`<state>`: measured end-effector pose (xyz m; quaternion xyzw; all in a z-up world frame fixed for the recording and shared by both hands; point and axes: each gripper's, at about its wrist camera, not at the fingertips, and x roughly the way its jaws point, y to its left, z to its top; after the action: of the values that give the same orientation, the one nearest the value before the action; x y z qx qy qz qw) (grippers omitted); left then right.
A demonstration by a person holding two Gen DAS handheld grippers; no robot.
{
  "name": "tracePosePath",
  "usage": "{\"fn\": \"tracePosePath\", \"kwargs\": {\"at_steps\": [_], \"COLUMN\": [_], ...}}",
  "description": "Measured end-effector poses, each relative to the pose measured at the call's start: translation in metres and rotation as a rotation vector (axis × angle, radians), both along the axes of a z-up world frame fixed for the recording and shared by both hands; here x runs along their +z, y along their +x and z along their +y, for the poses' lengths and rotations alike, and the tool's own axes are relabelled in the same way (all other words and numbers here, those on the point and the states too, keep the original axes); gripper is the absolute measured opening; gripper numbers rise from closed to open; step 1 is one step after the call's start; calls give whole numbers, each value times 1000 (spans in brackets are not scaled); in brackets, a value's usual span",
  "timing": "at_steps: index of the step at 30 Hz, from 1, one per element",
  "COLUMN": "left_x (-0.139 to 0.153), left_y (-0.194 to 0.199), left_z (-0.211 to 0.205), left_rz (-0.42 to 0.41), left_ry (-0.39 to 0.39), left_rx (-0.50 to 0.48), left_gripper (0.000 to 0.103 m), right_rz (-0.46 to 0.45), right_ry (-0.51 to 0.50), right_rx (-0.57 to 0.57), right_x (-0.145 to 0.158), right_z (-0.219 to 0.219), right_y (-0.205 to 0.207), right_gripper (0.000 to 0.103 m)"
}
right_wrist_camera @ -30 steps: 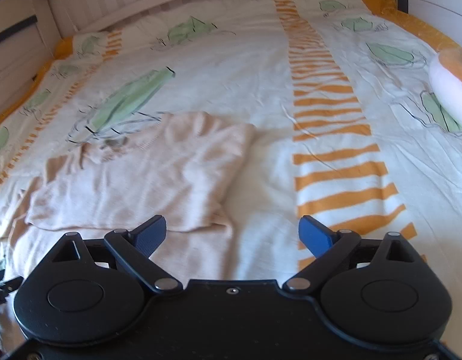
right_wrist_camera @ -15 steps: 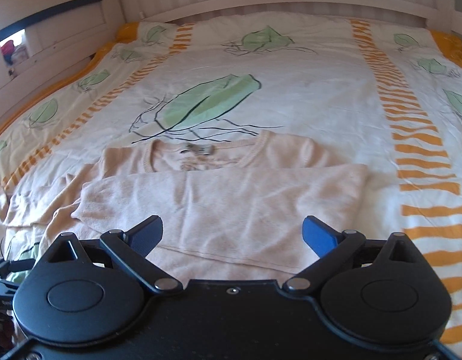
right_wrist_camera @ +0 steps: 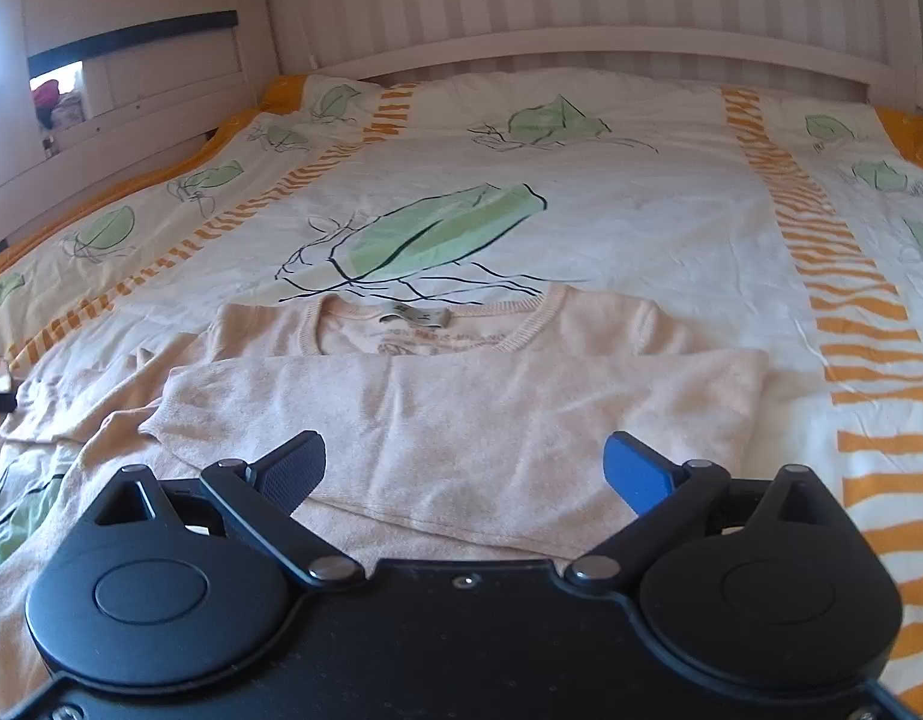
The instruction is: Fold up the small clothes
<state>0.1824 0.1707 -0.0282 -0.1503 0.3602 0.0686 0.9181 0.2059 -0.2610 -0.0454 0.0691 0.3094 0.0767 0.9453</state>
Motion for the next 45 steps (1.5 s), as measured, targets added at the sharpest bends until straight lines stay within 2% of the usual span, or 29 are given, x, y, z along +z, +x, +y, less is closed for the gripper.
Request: {"fn": "tracePosePath", "kwargs": {"at_steps": [4, 9, 14, 19, 22, 24, 27, 34, 37, 38, 39, 41, 45], "left_x": [-1, -3, 0, -2, 0, 1, 4, 11, 14, 17, 20, 25, 24], "left_y": [14, 31, 46, 67, 74, 76, 69, 29, 27, 29, 31, 42, 69], "left_z": [44, 92, 99, 107, 111, 113, 114, 129, 132, 131, 129, 122, 107], "left_rz": [23, 44, 54, 75, 75, 82, 80, 59, 66, 59, 48, 37, 64], "left_ry": [15, 17, 69, 55, 66, 73, 91, 74, 54, 53, 53, 70, 127], "left_rx": [160, 270, 273, 301, 315, 301, 303, 376, 327, 316, 304, 284, 267], "left_gripper": [87, 87, 87, 82, 67, 44, 25, 24, 29, 40, 60, 86, 87], "right_rz": [-11, 5, 34, 48, 50, 53, 60, 68, 69, 69, 70, 75, 86], "right_ry": [-1, 3, 40, 39, 38, 40, 47, 73, 82, 83, 83, 79, 77], "right_rx": [30, 37, 25, 26, 29, 29, 27, 21, 18, 19, 20, 22, 23], "right_x": [1, -3, -6, -9, -10, -10, -11, -11, -10, -10, -10, -11, -13], "right_z": [4, 6, 4, 7, 8, 9, 9, 7, 6, 7, 7, 8, 10], "right_y": [0, 1, 5, 6, 6, 7, 7, 7, 6, 6, 6, 6, 7], "right_gripper": [100, 100, 100, 100, 100, 100, 100, 100, 100, 100, 100, 100, 100]}}
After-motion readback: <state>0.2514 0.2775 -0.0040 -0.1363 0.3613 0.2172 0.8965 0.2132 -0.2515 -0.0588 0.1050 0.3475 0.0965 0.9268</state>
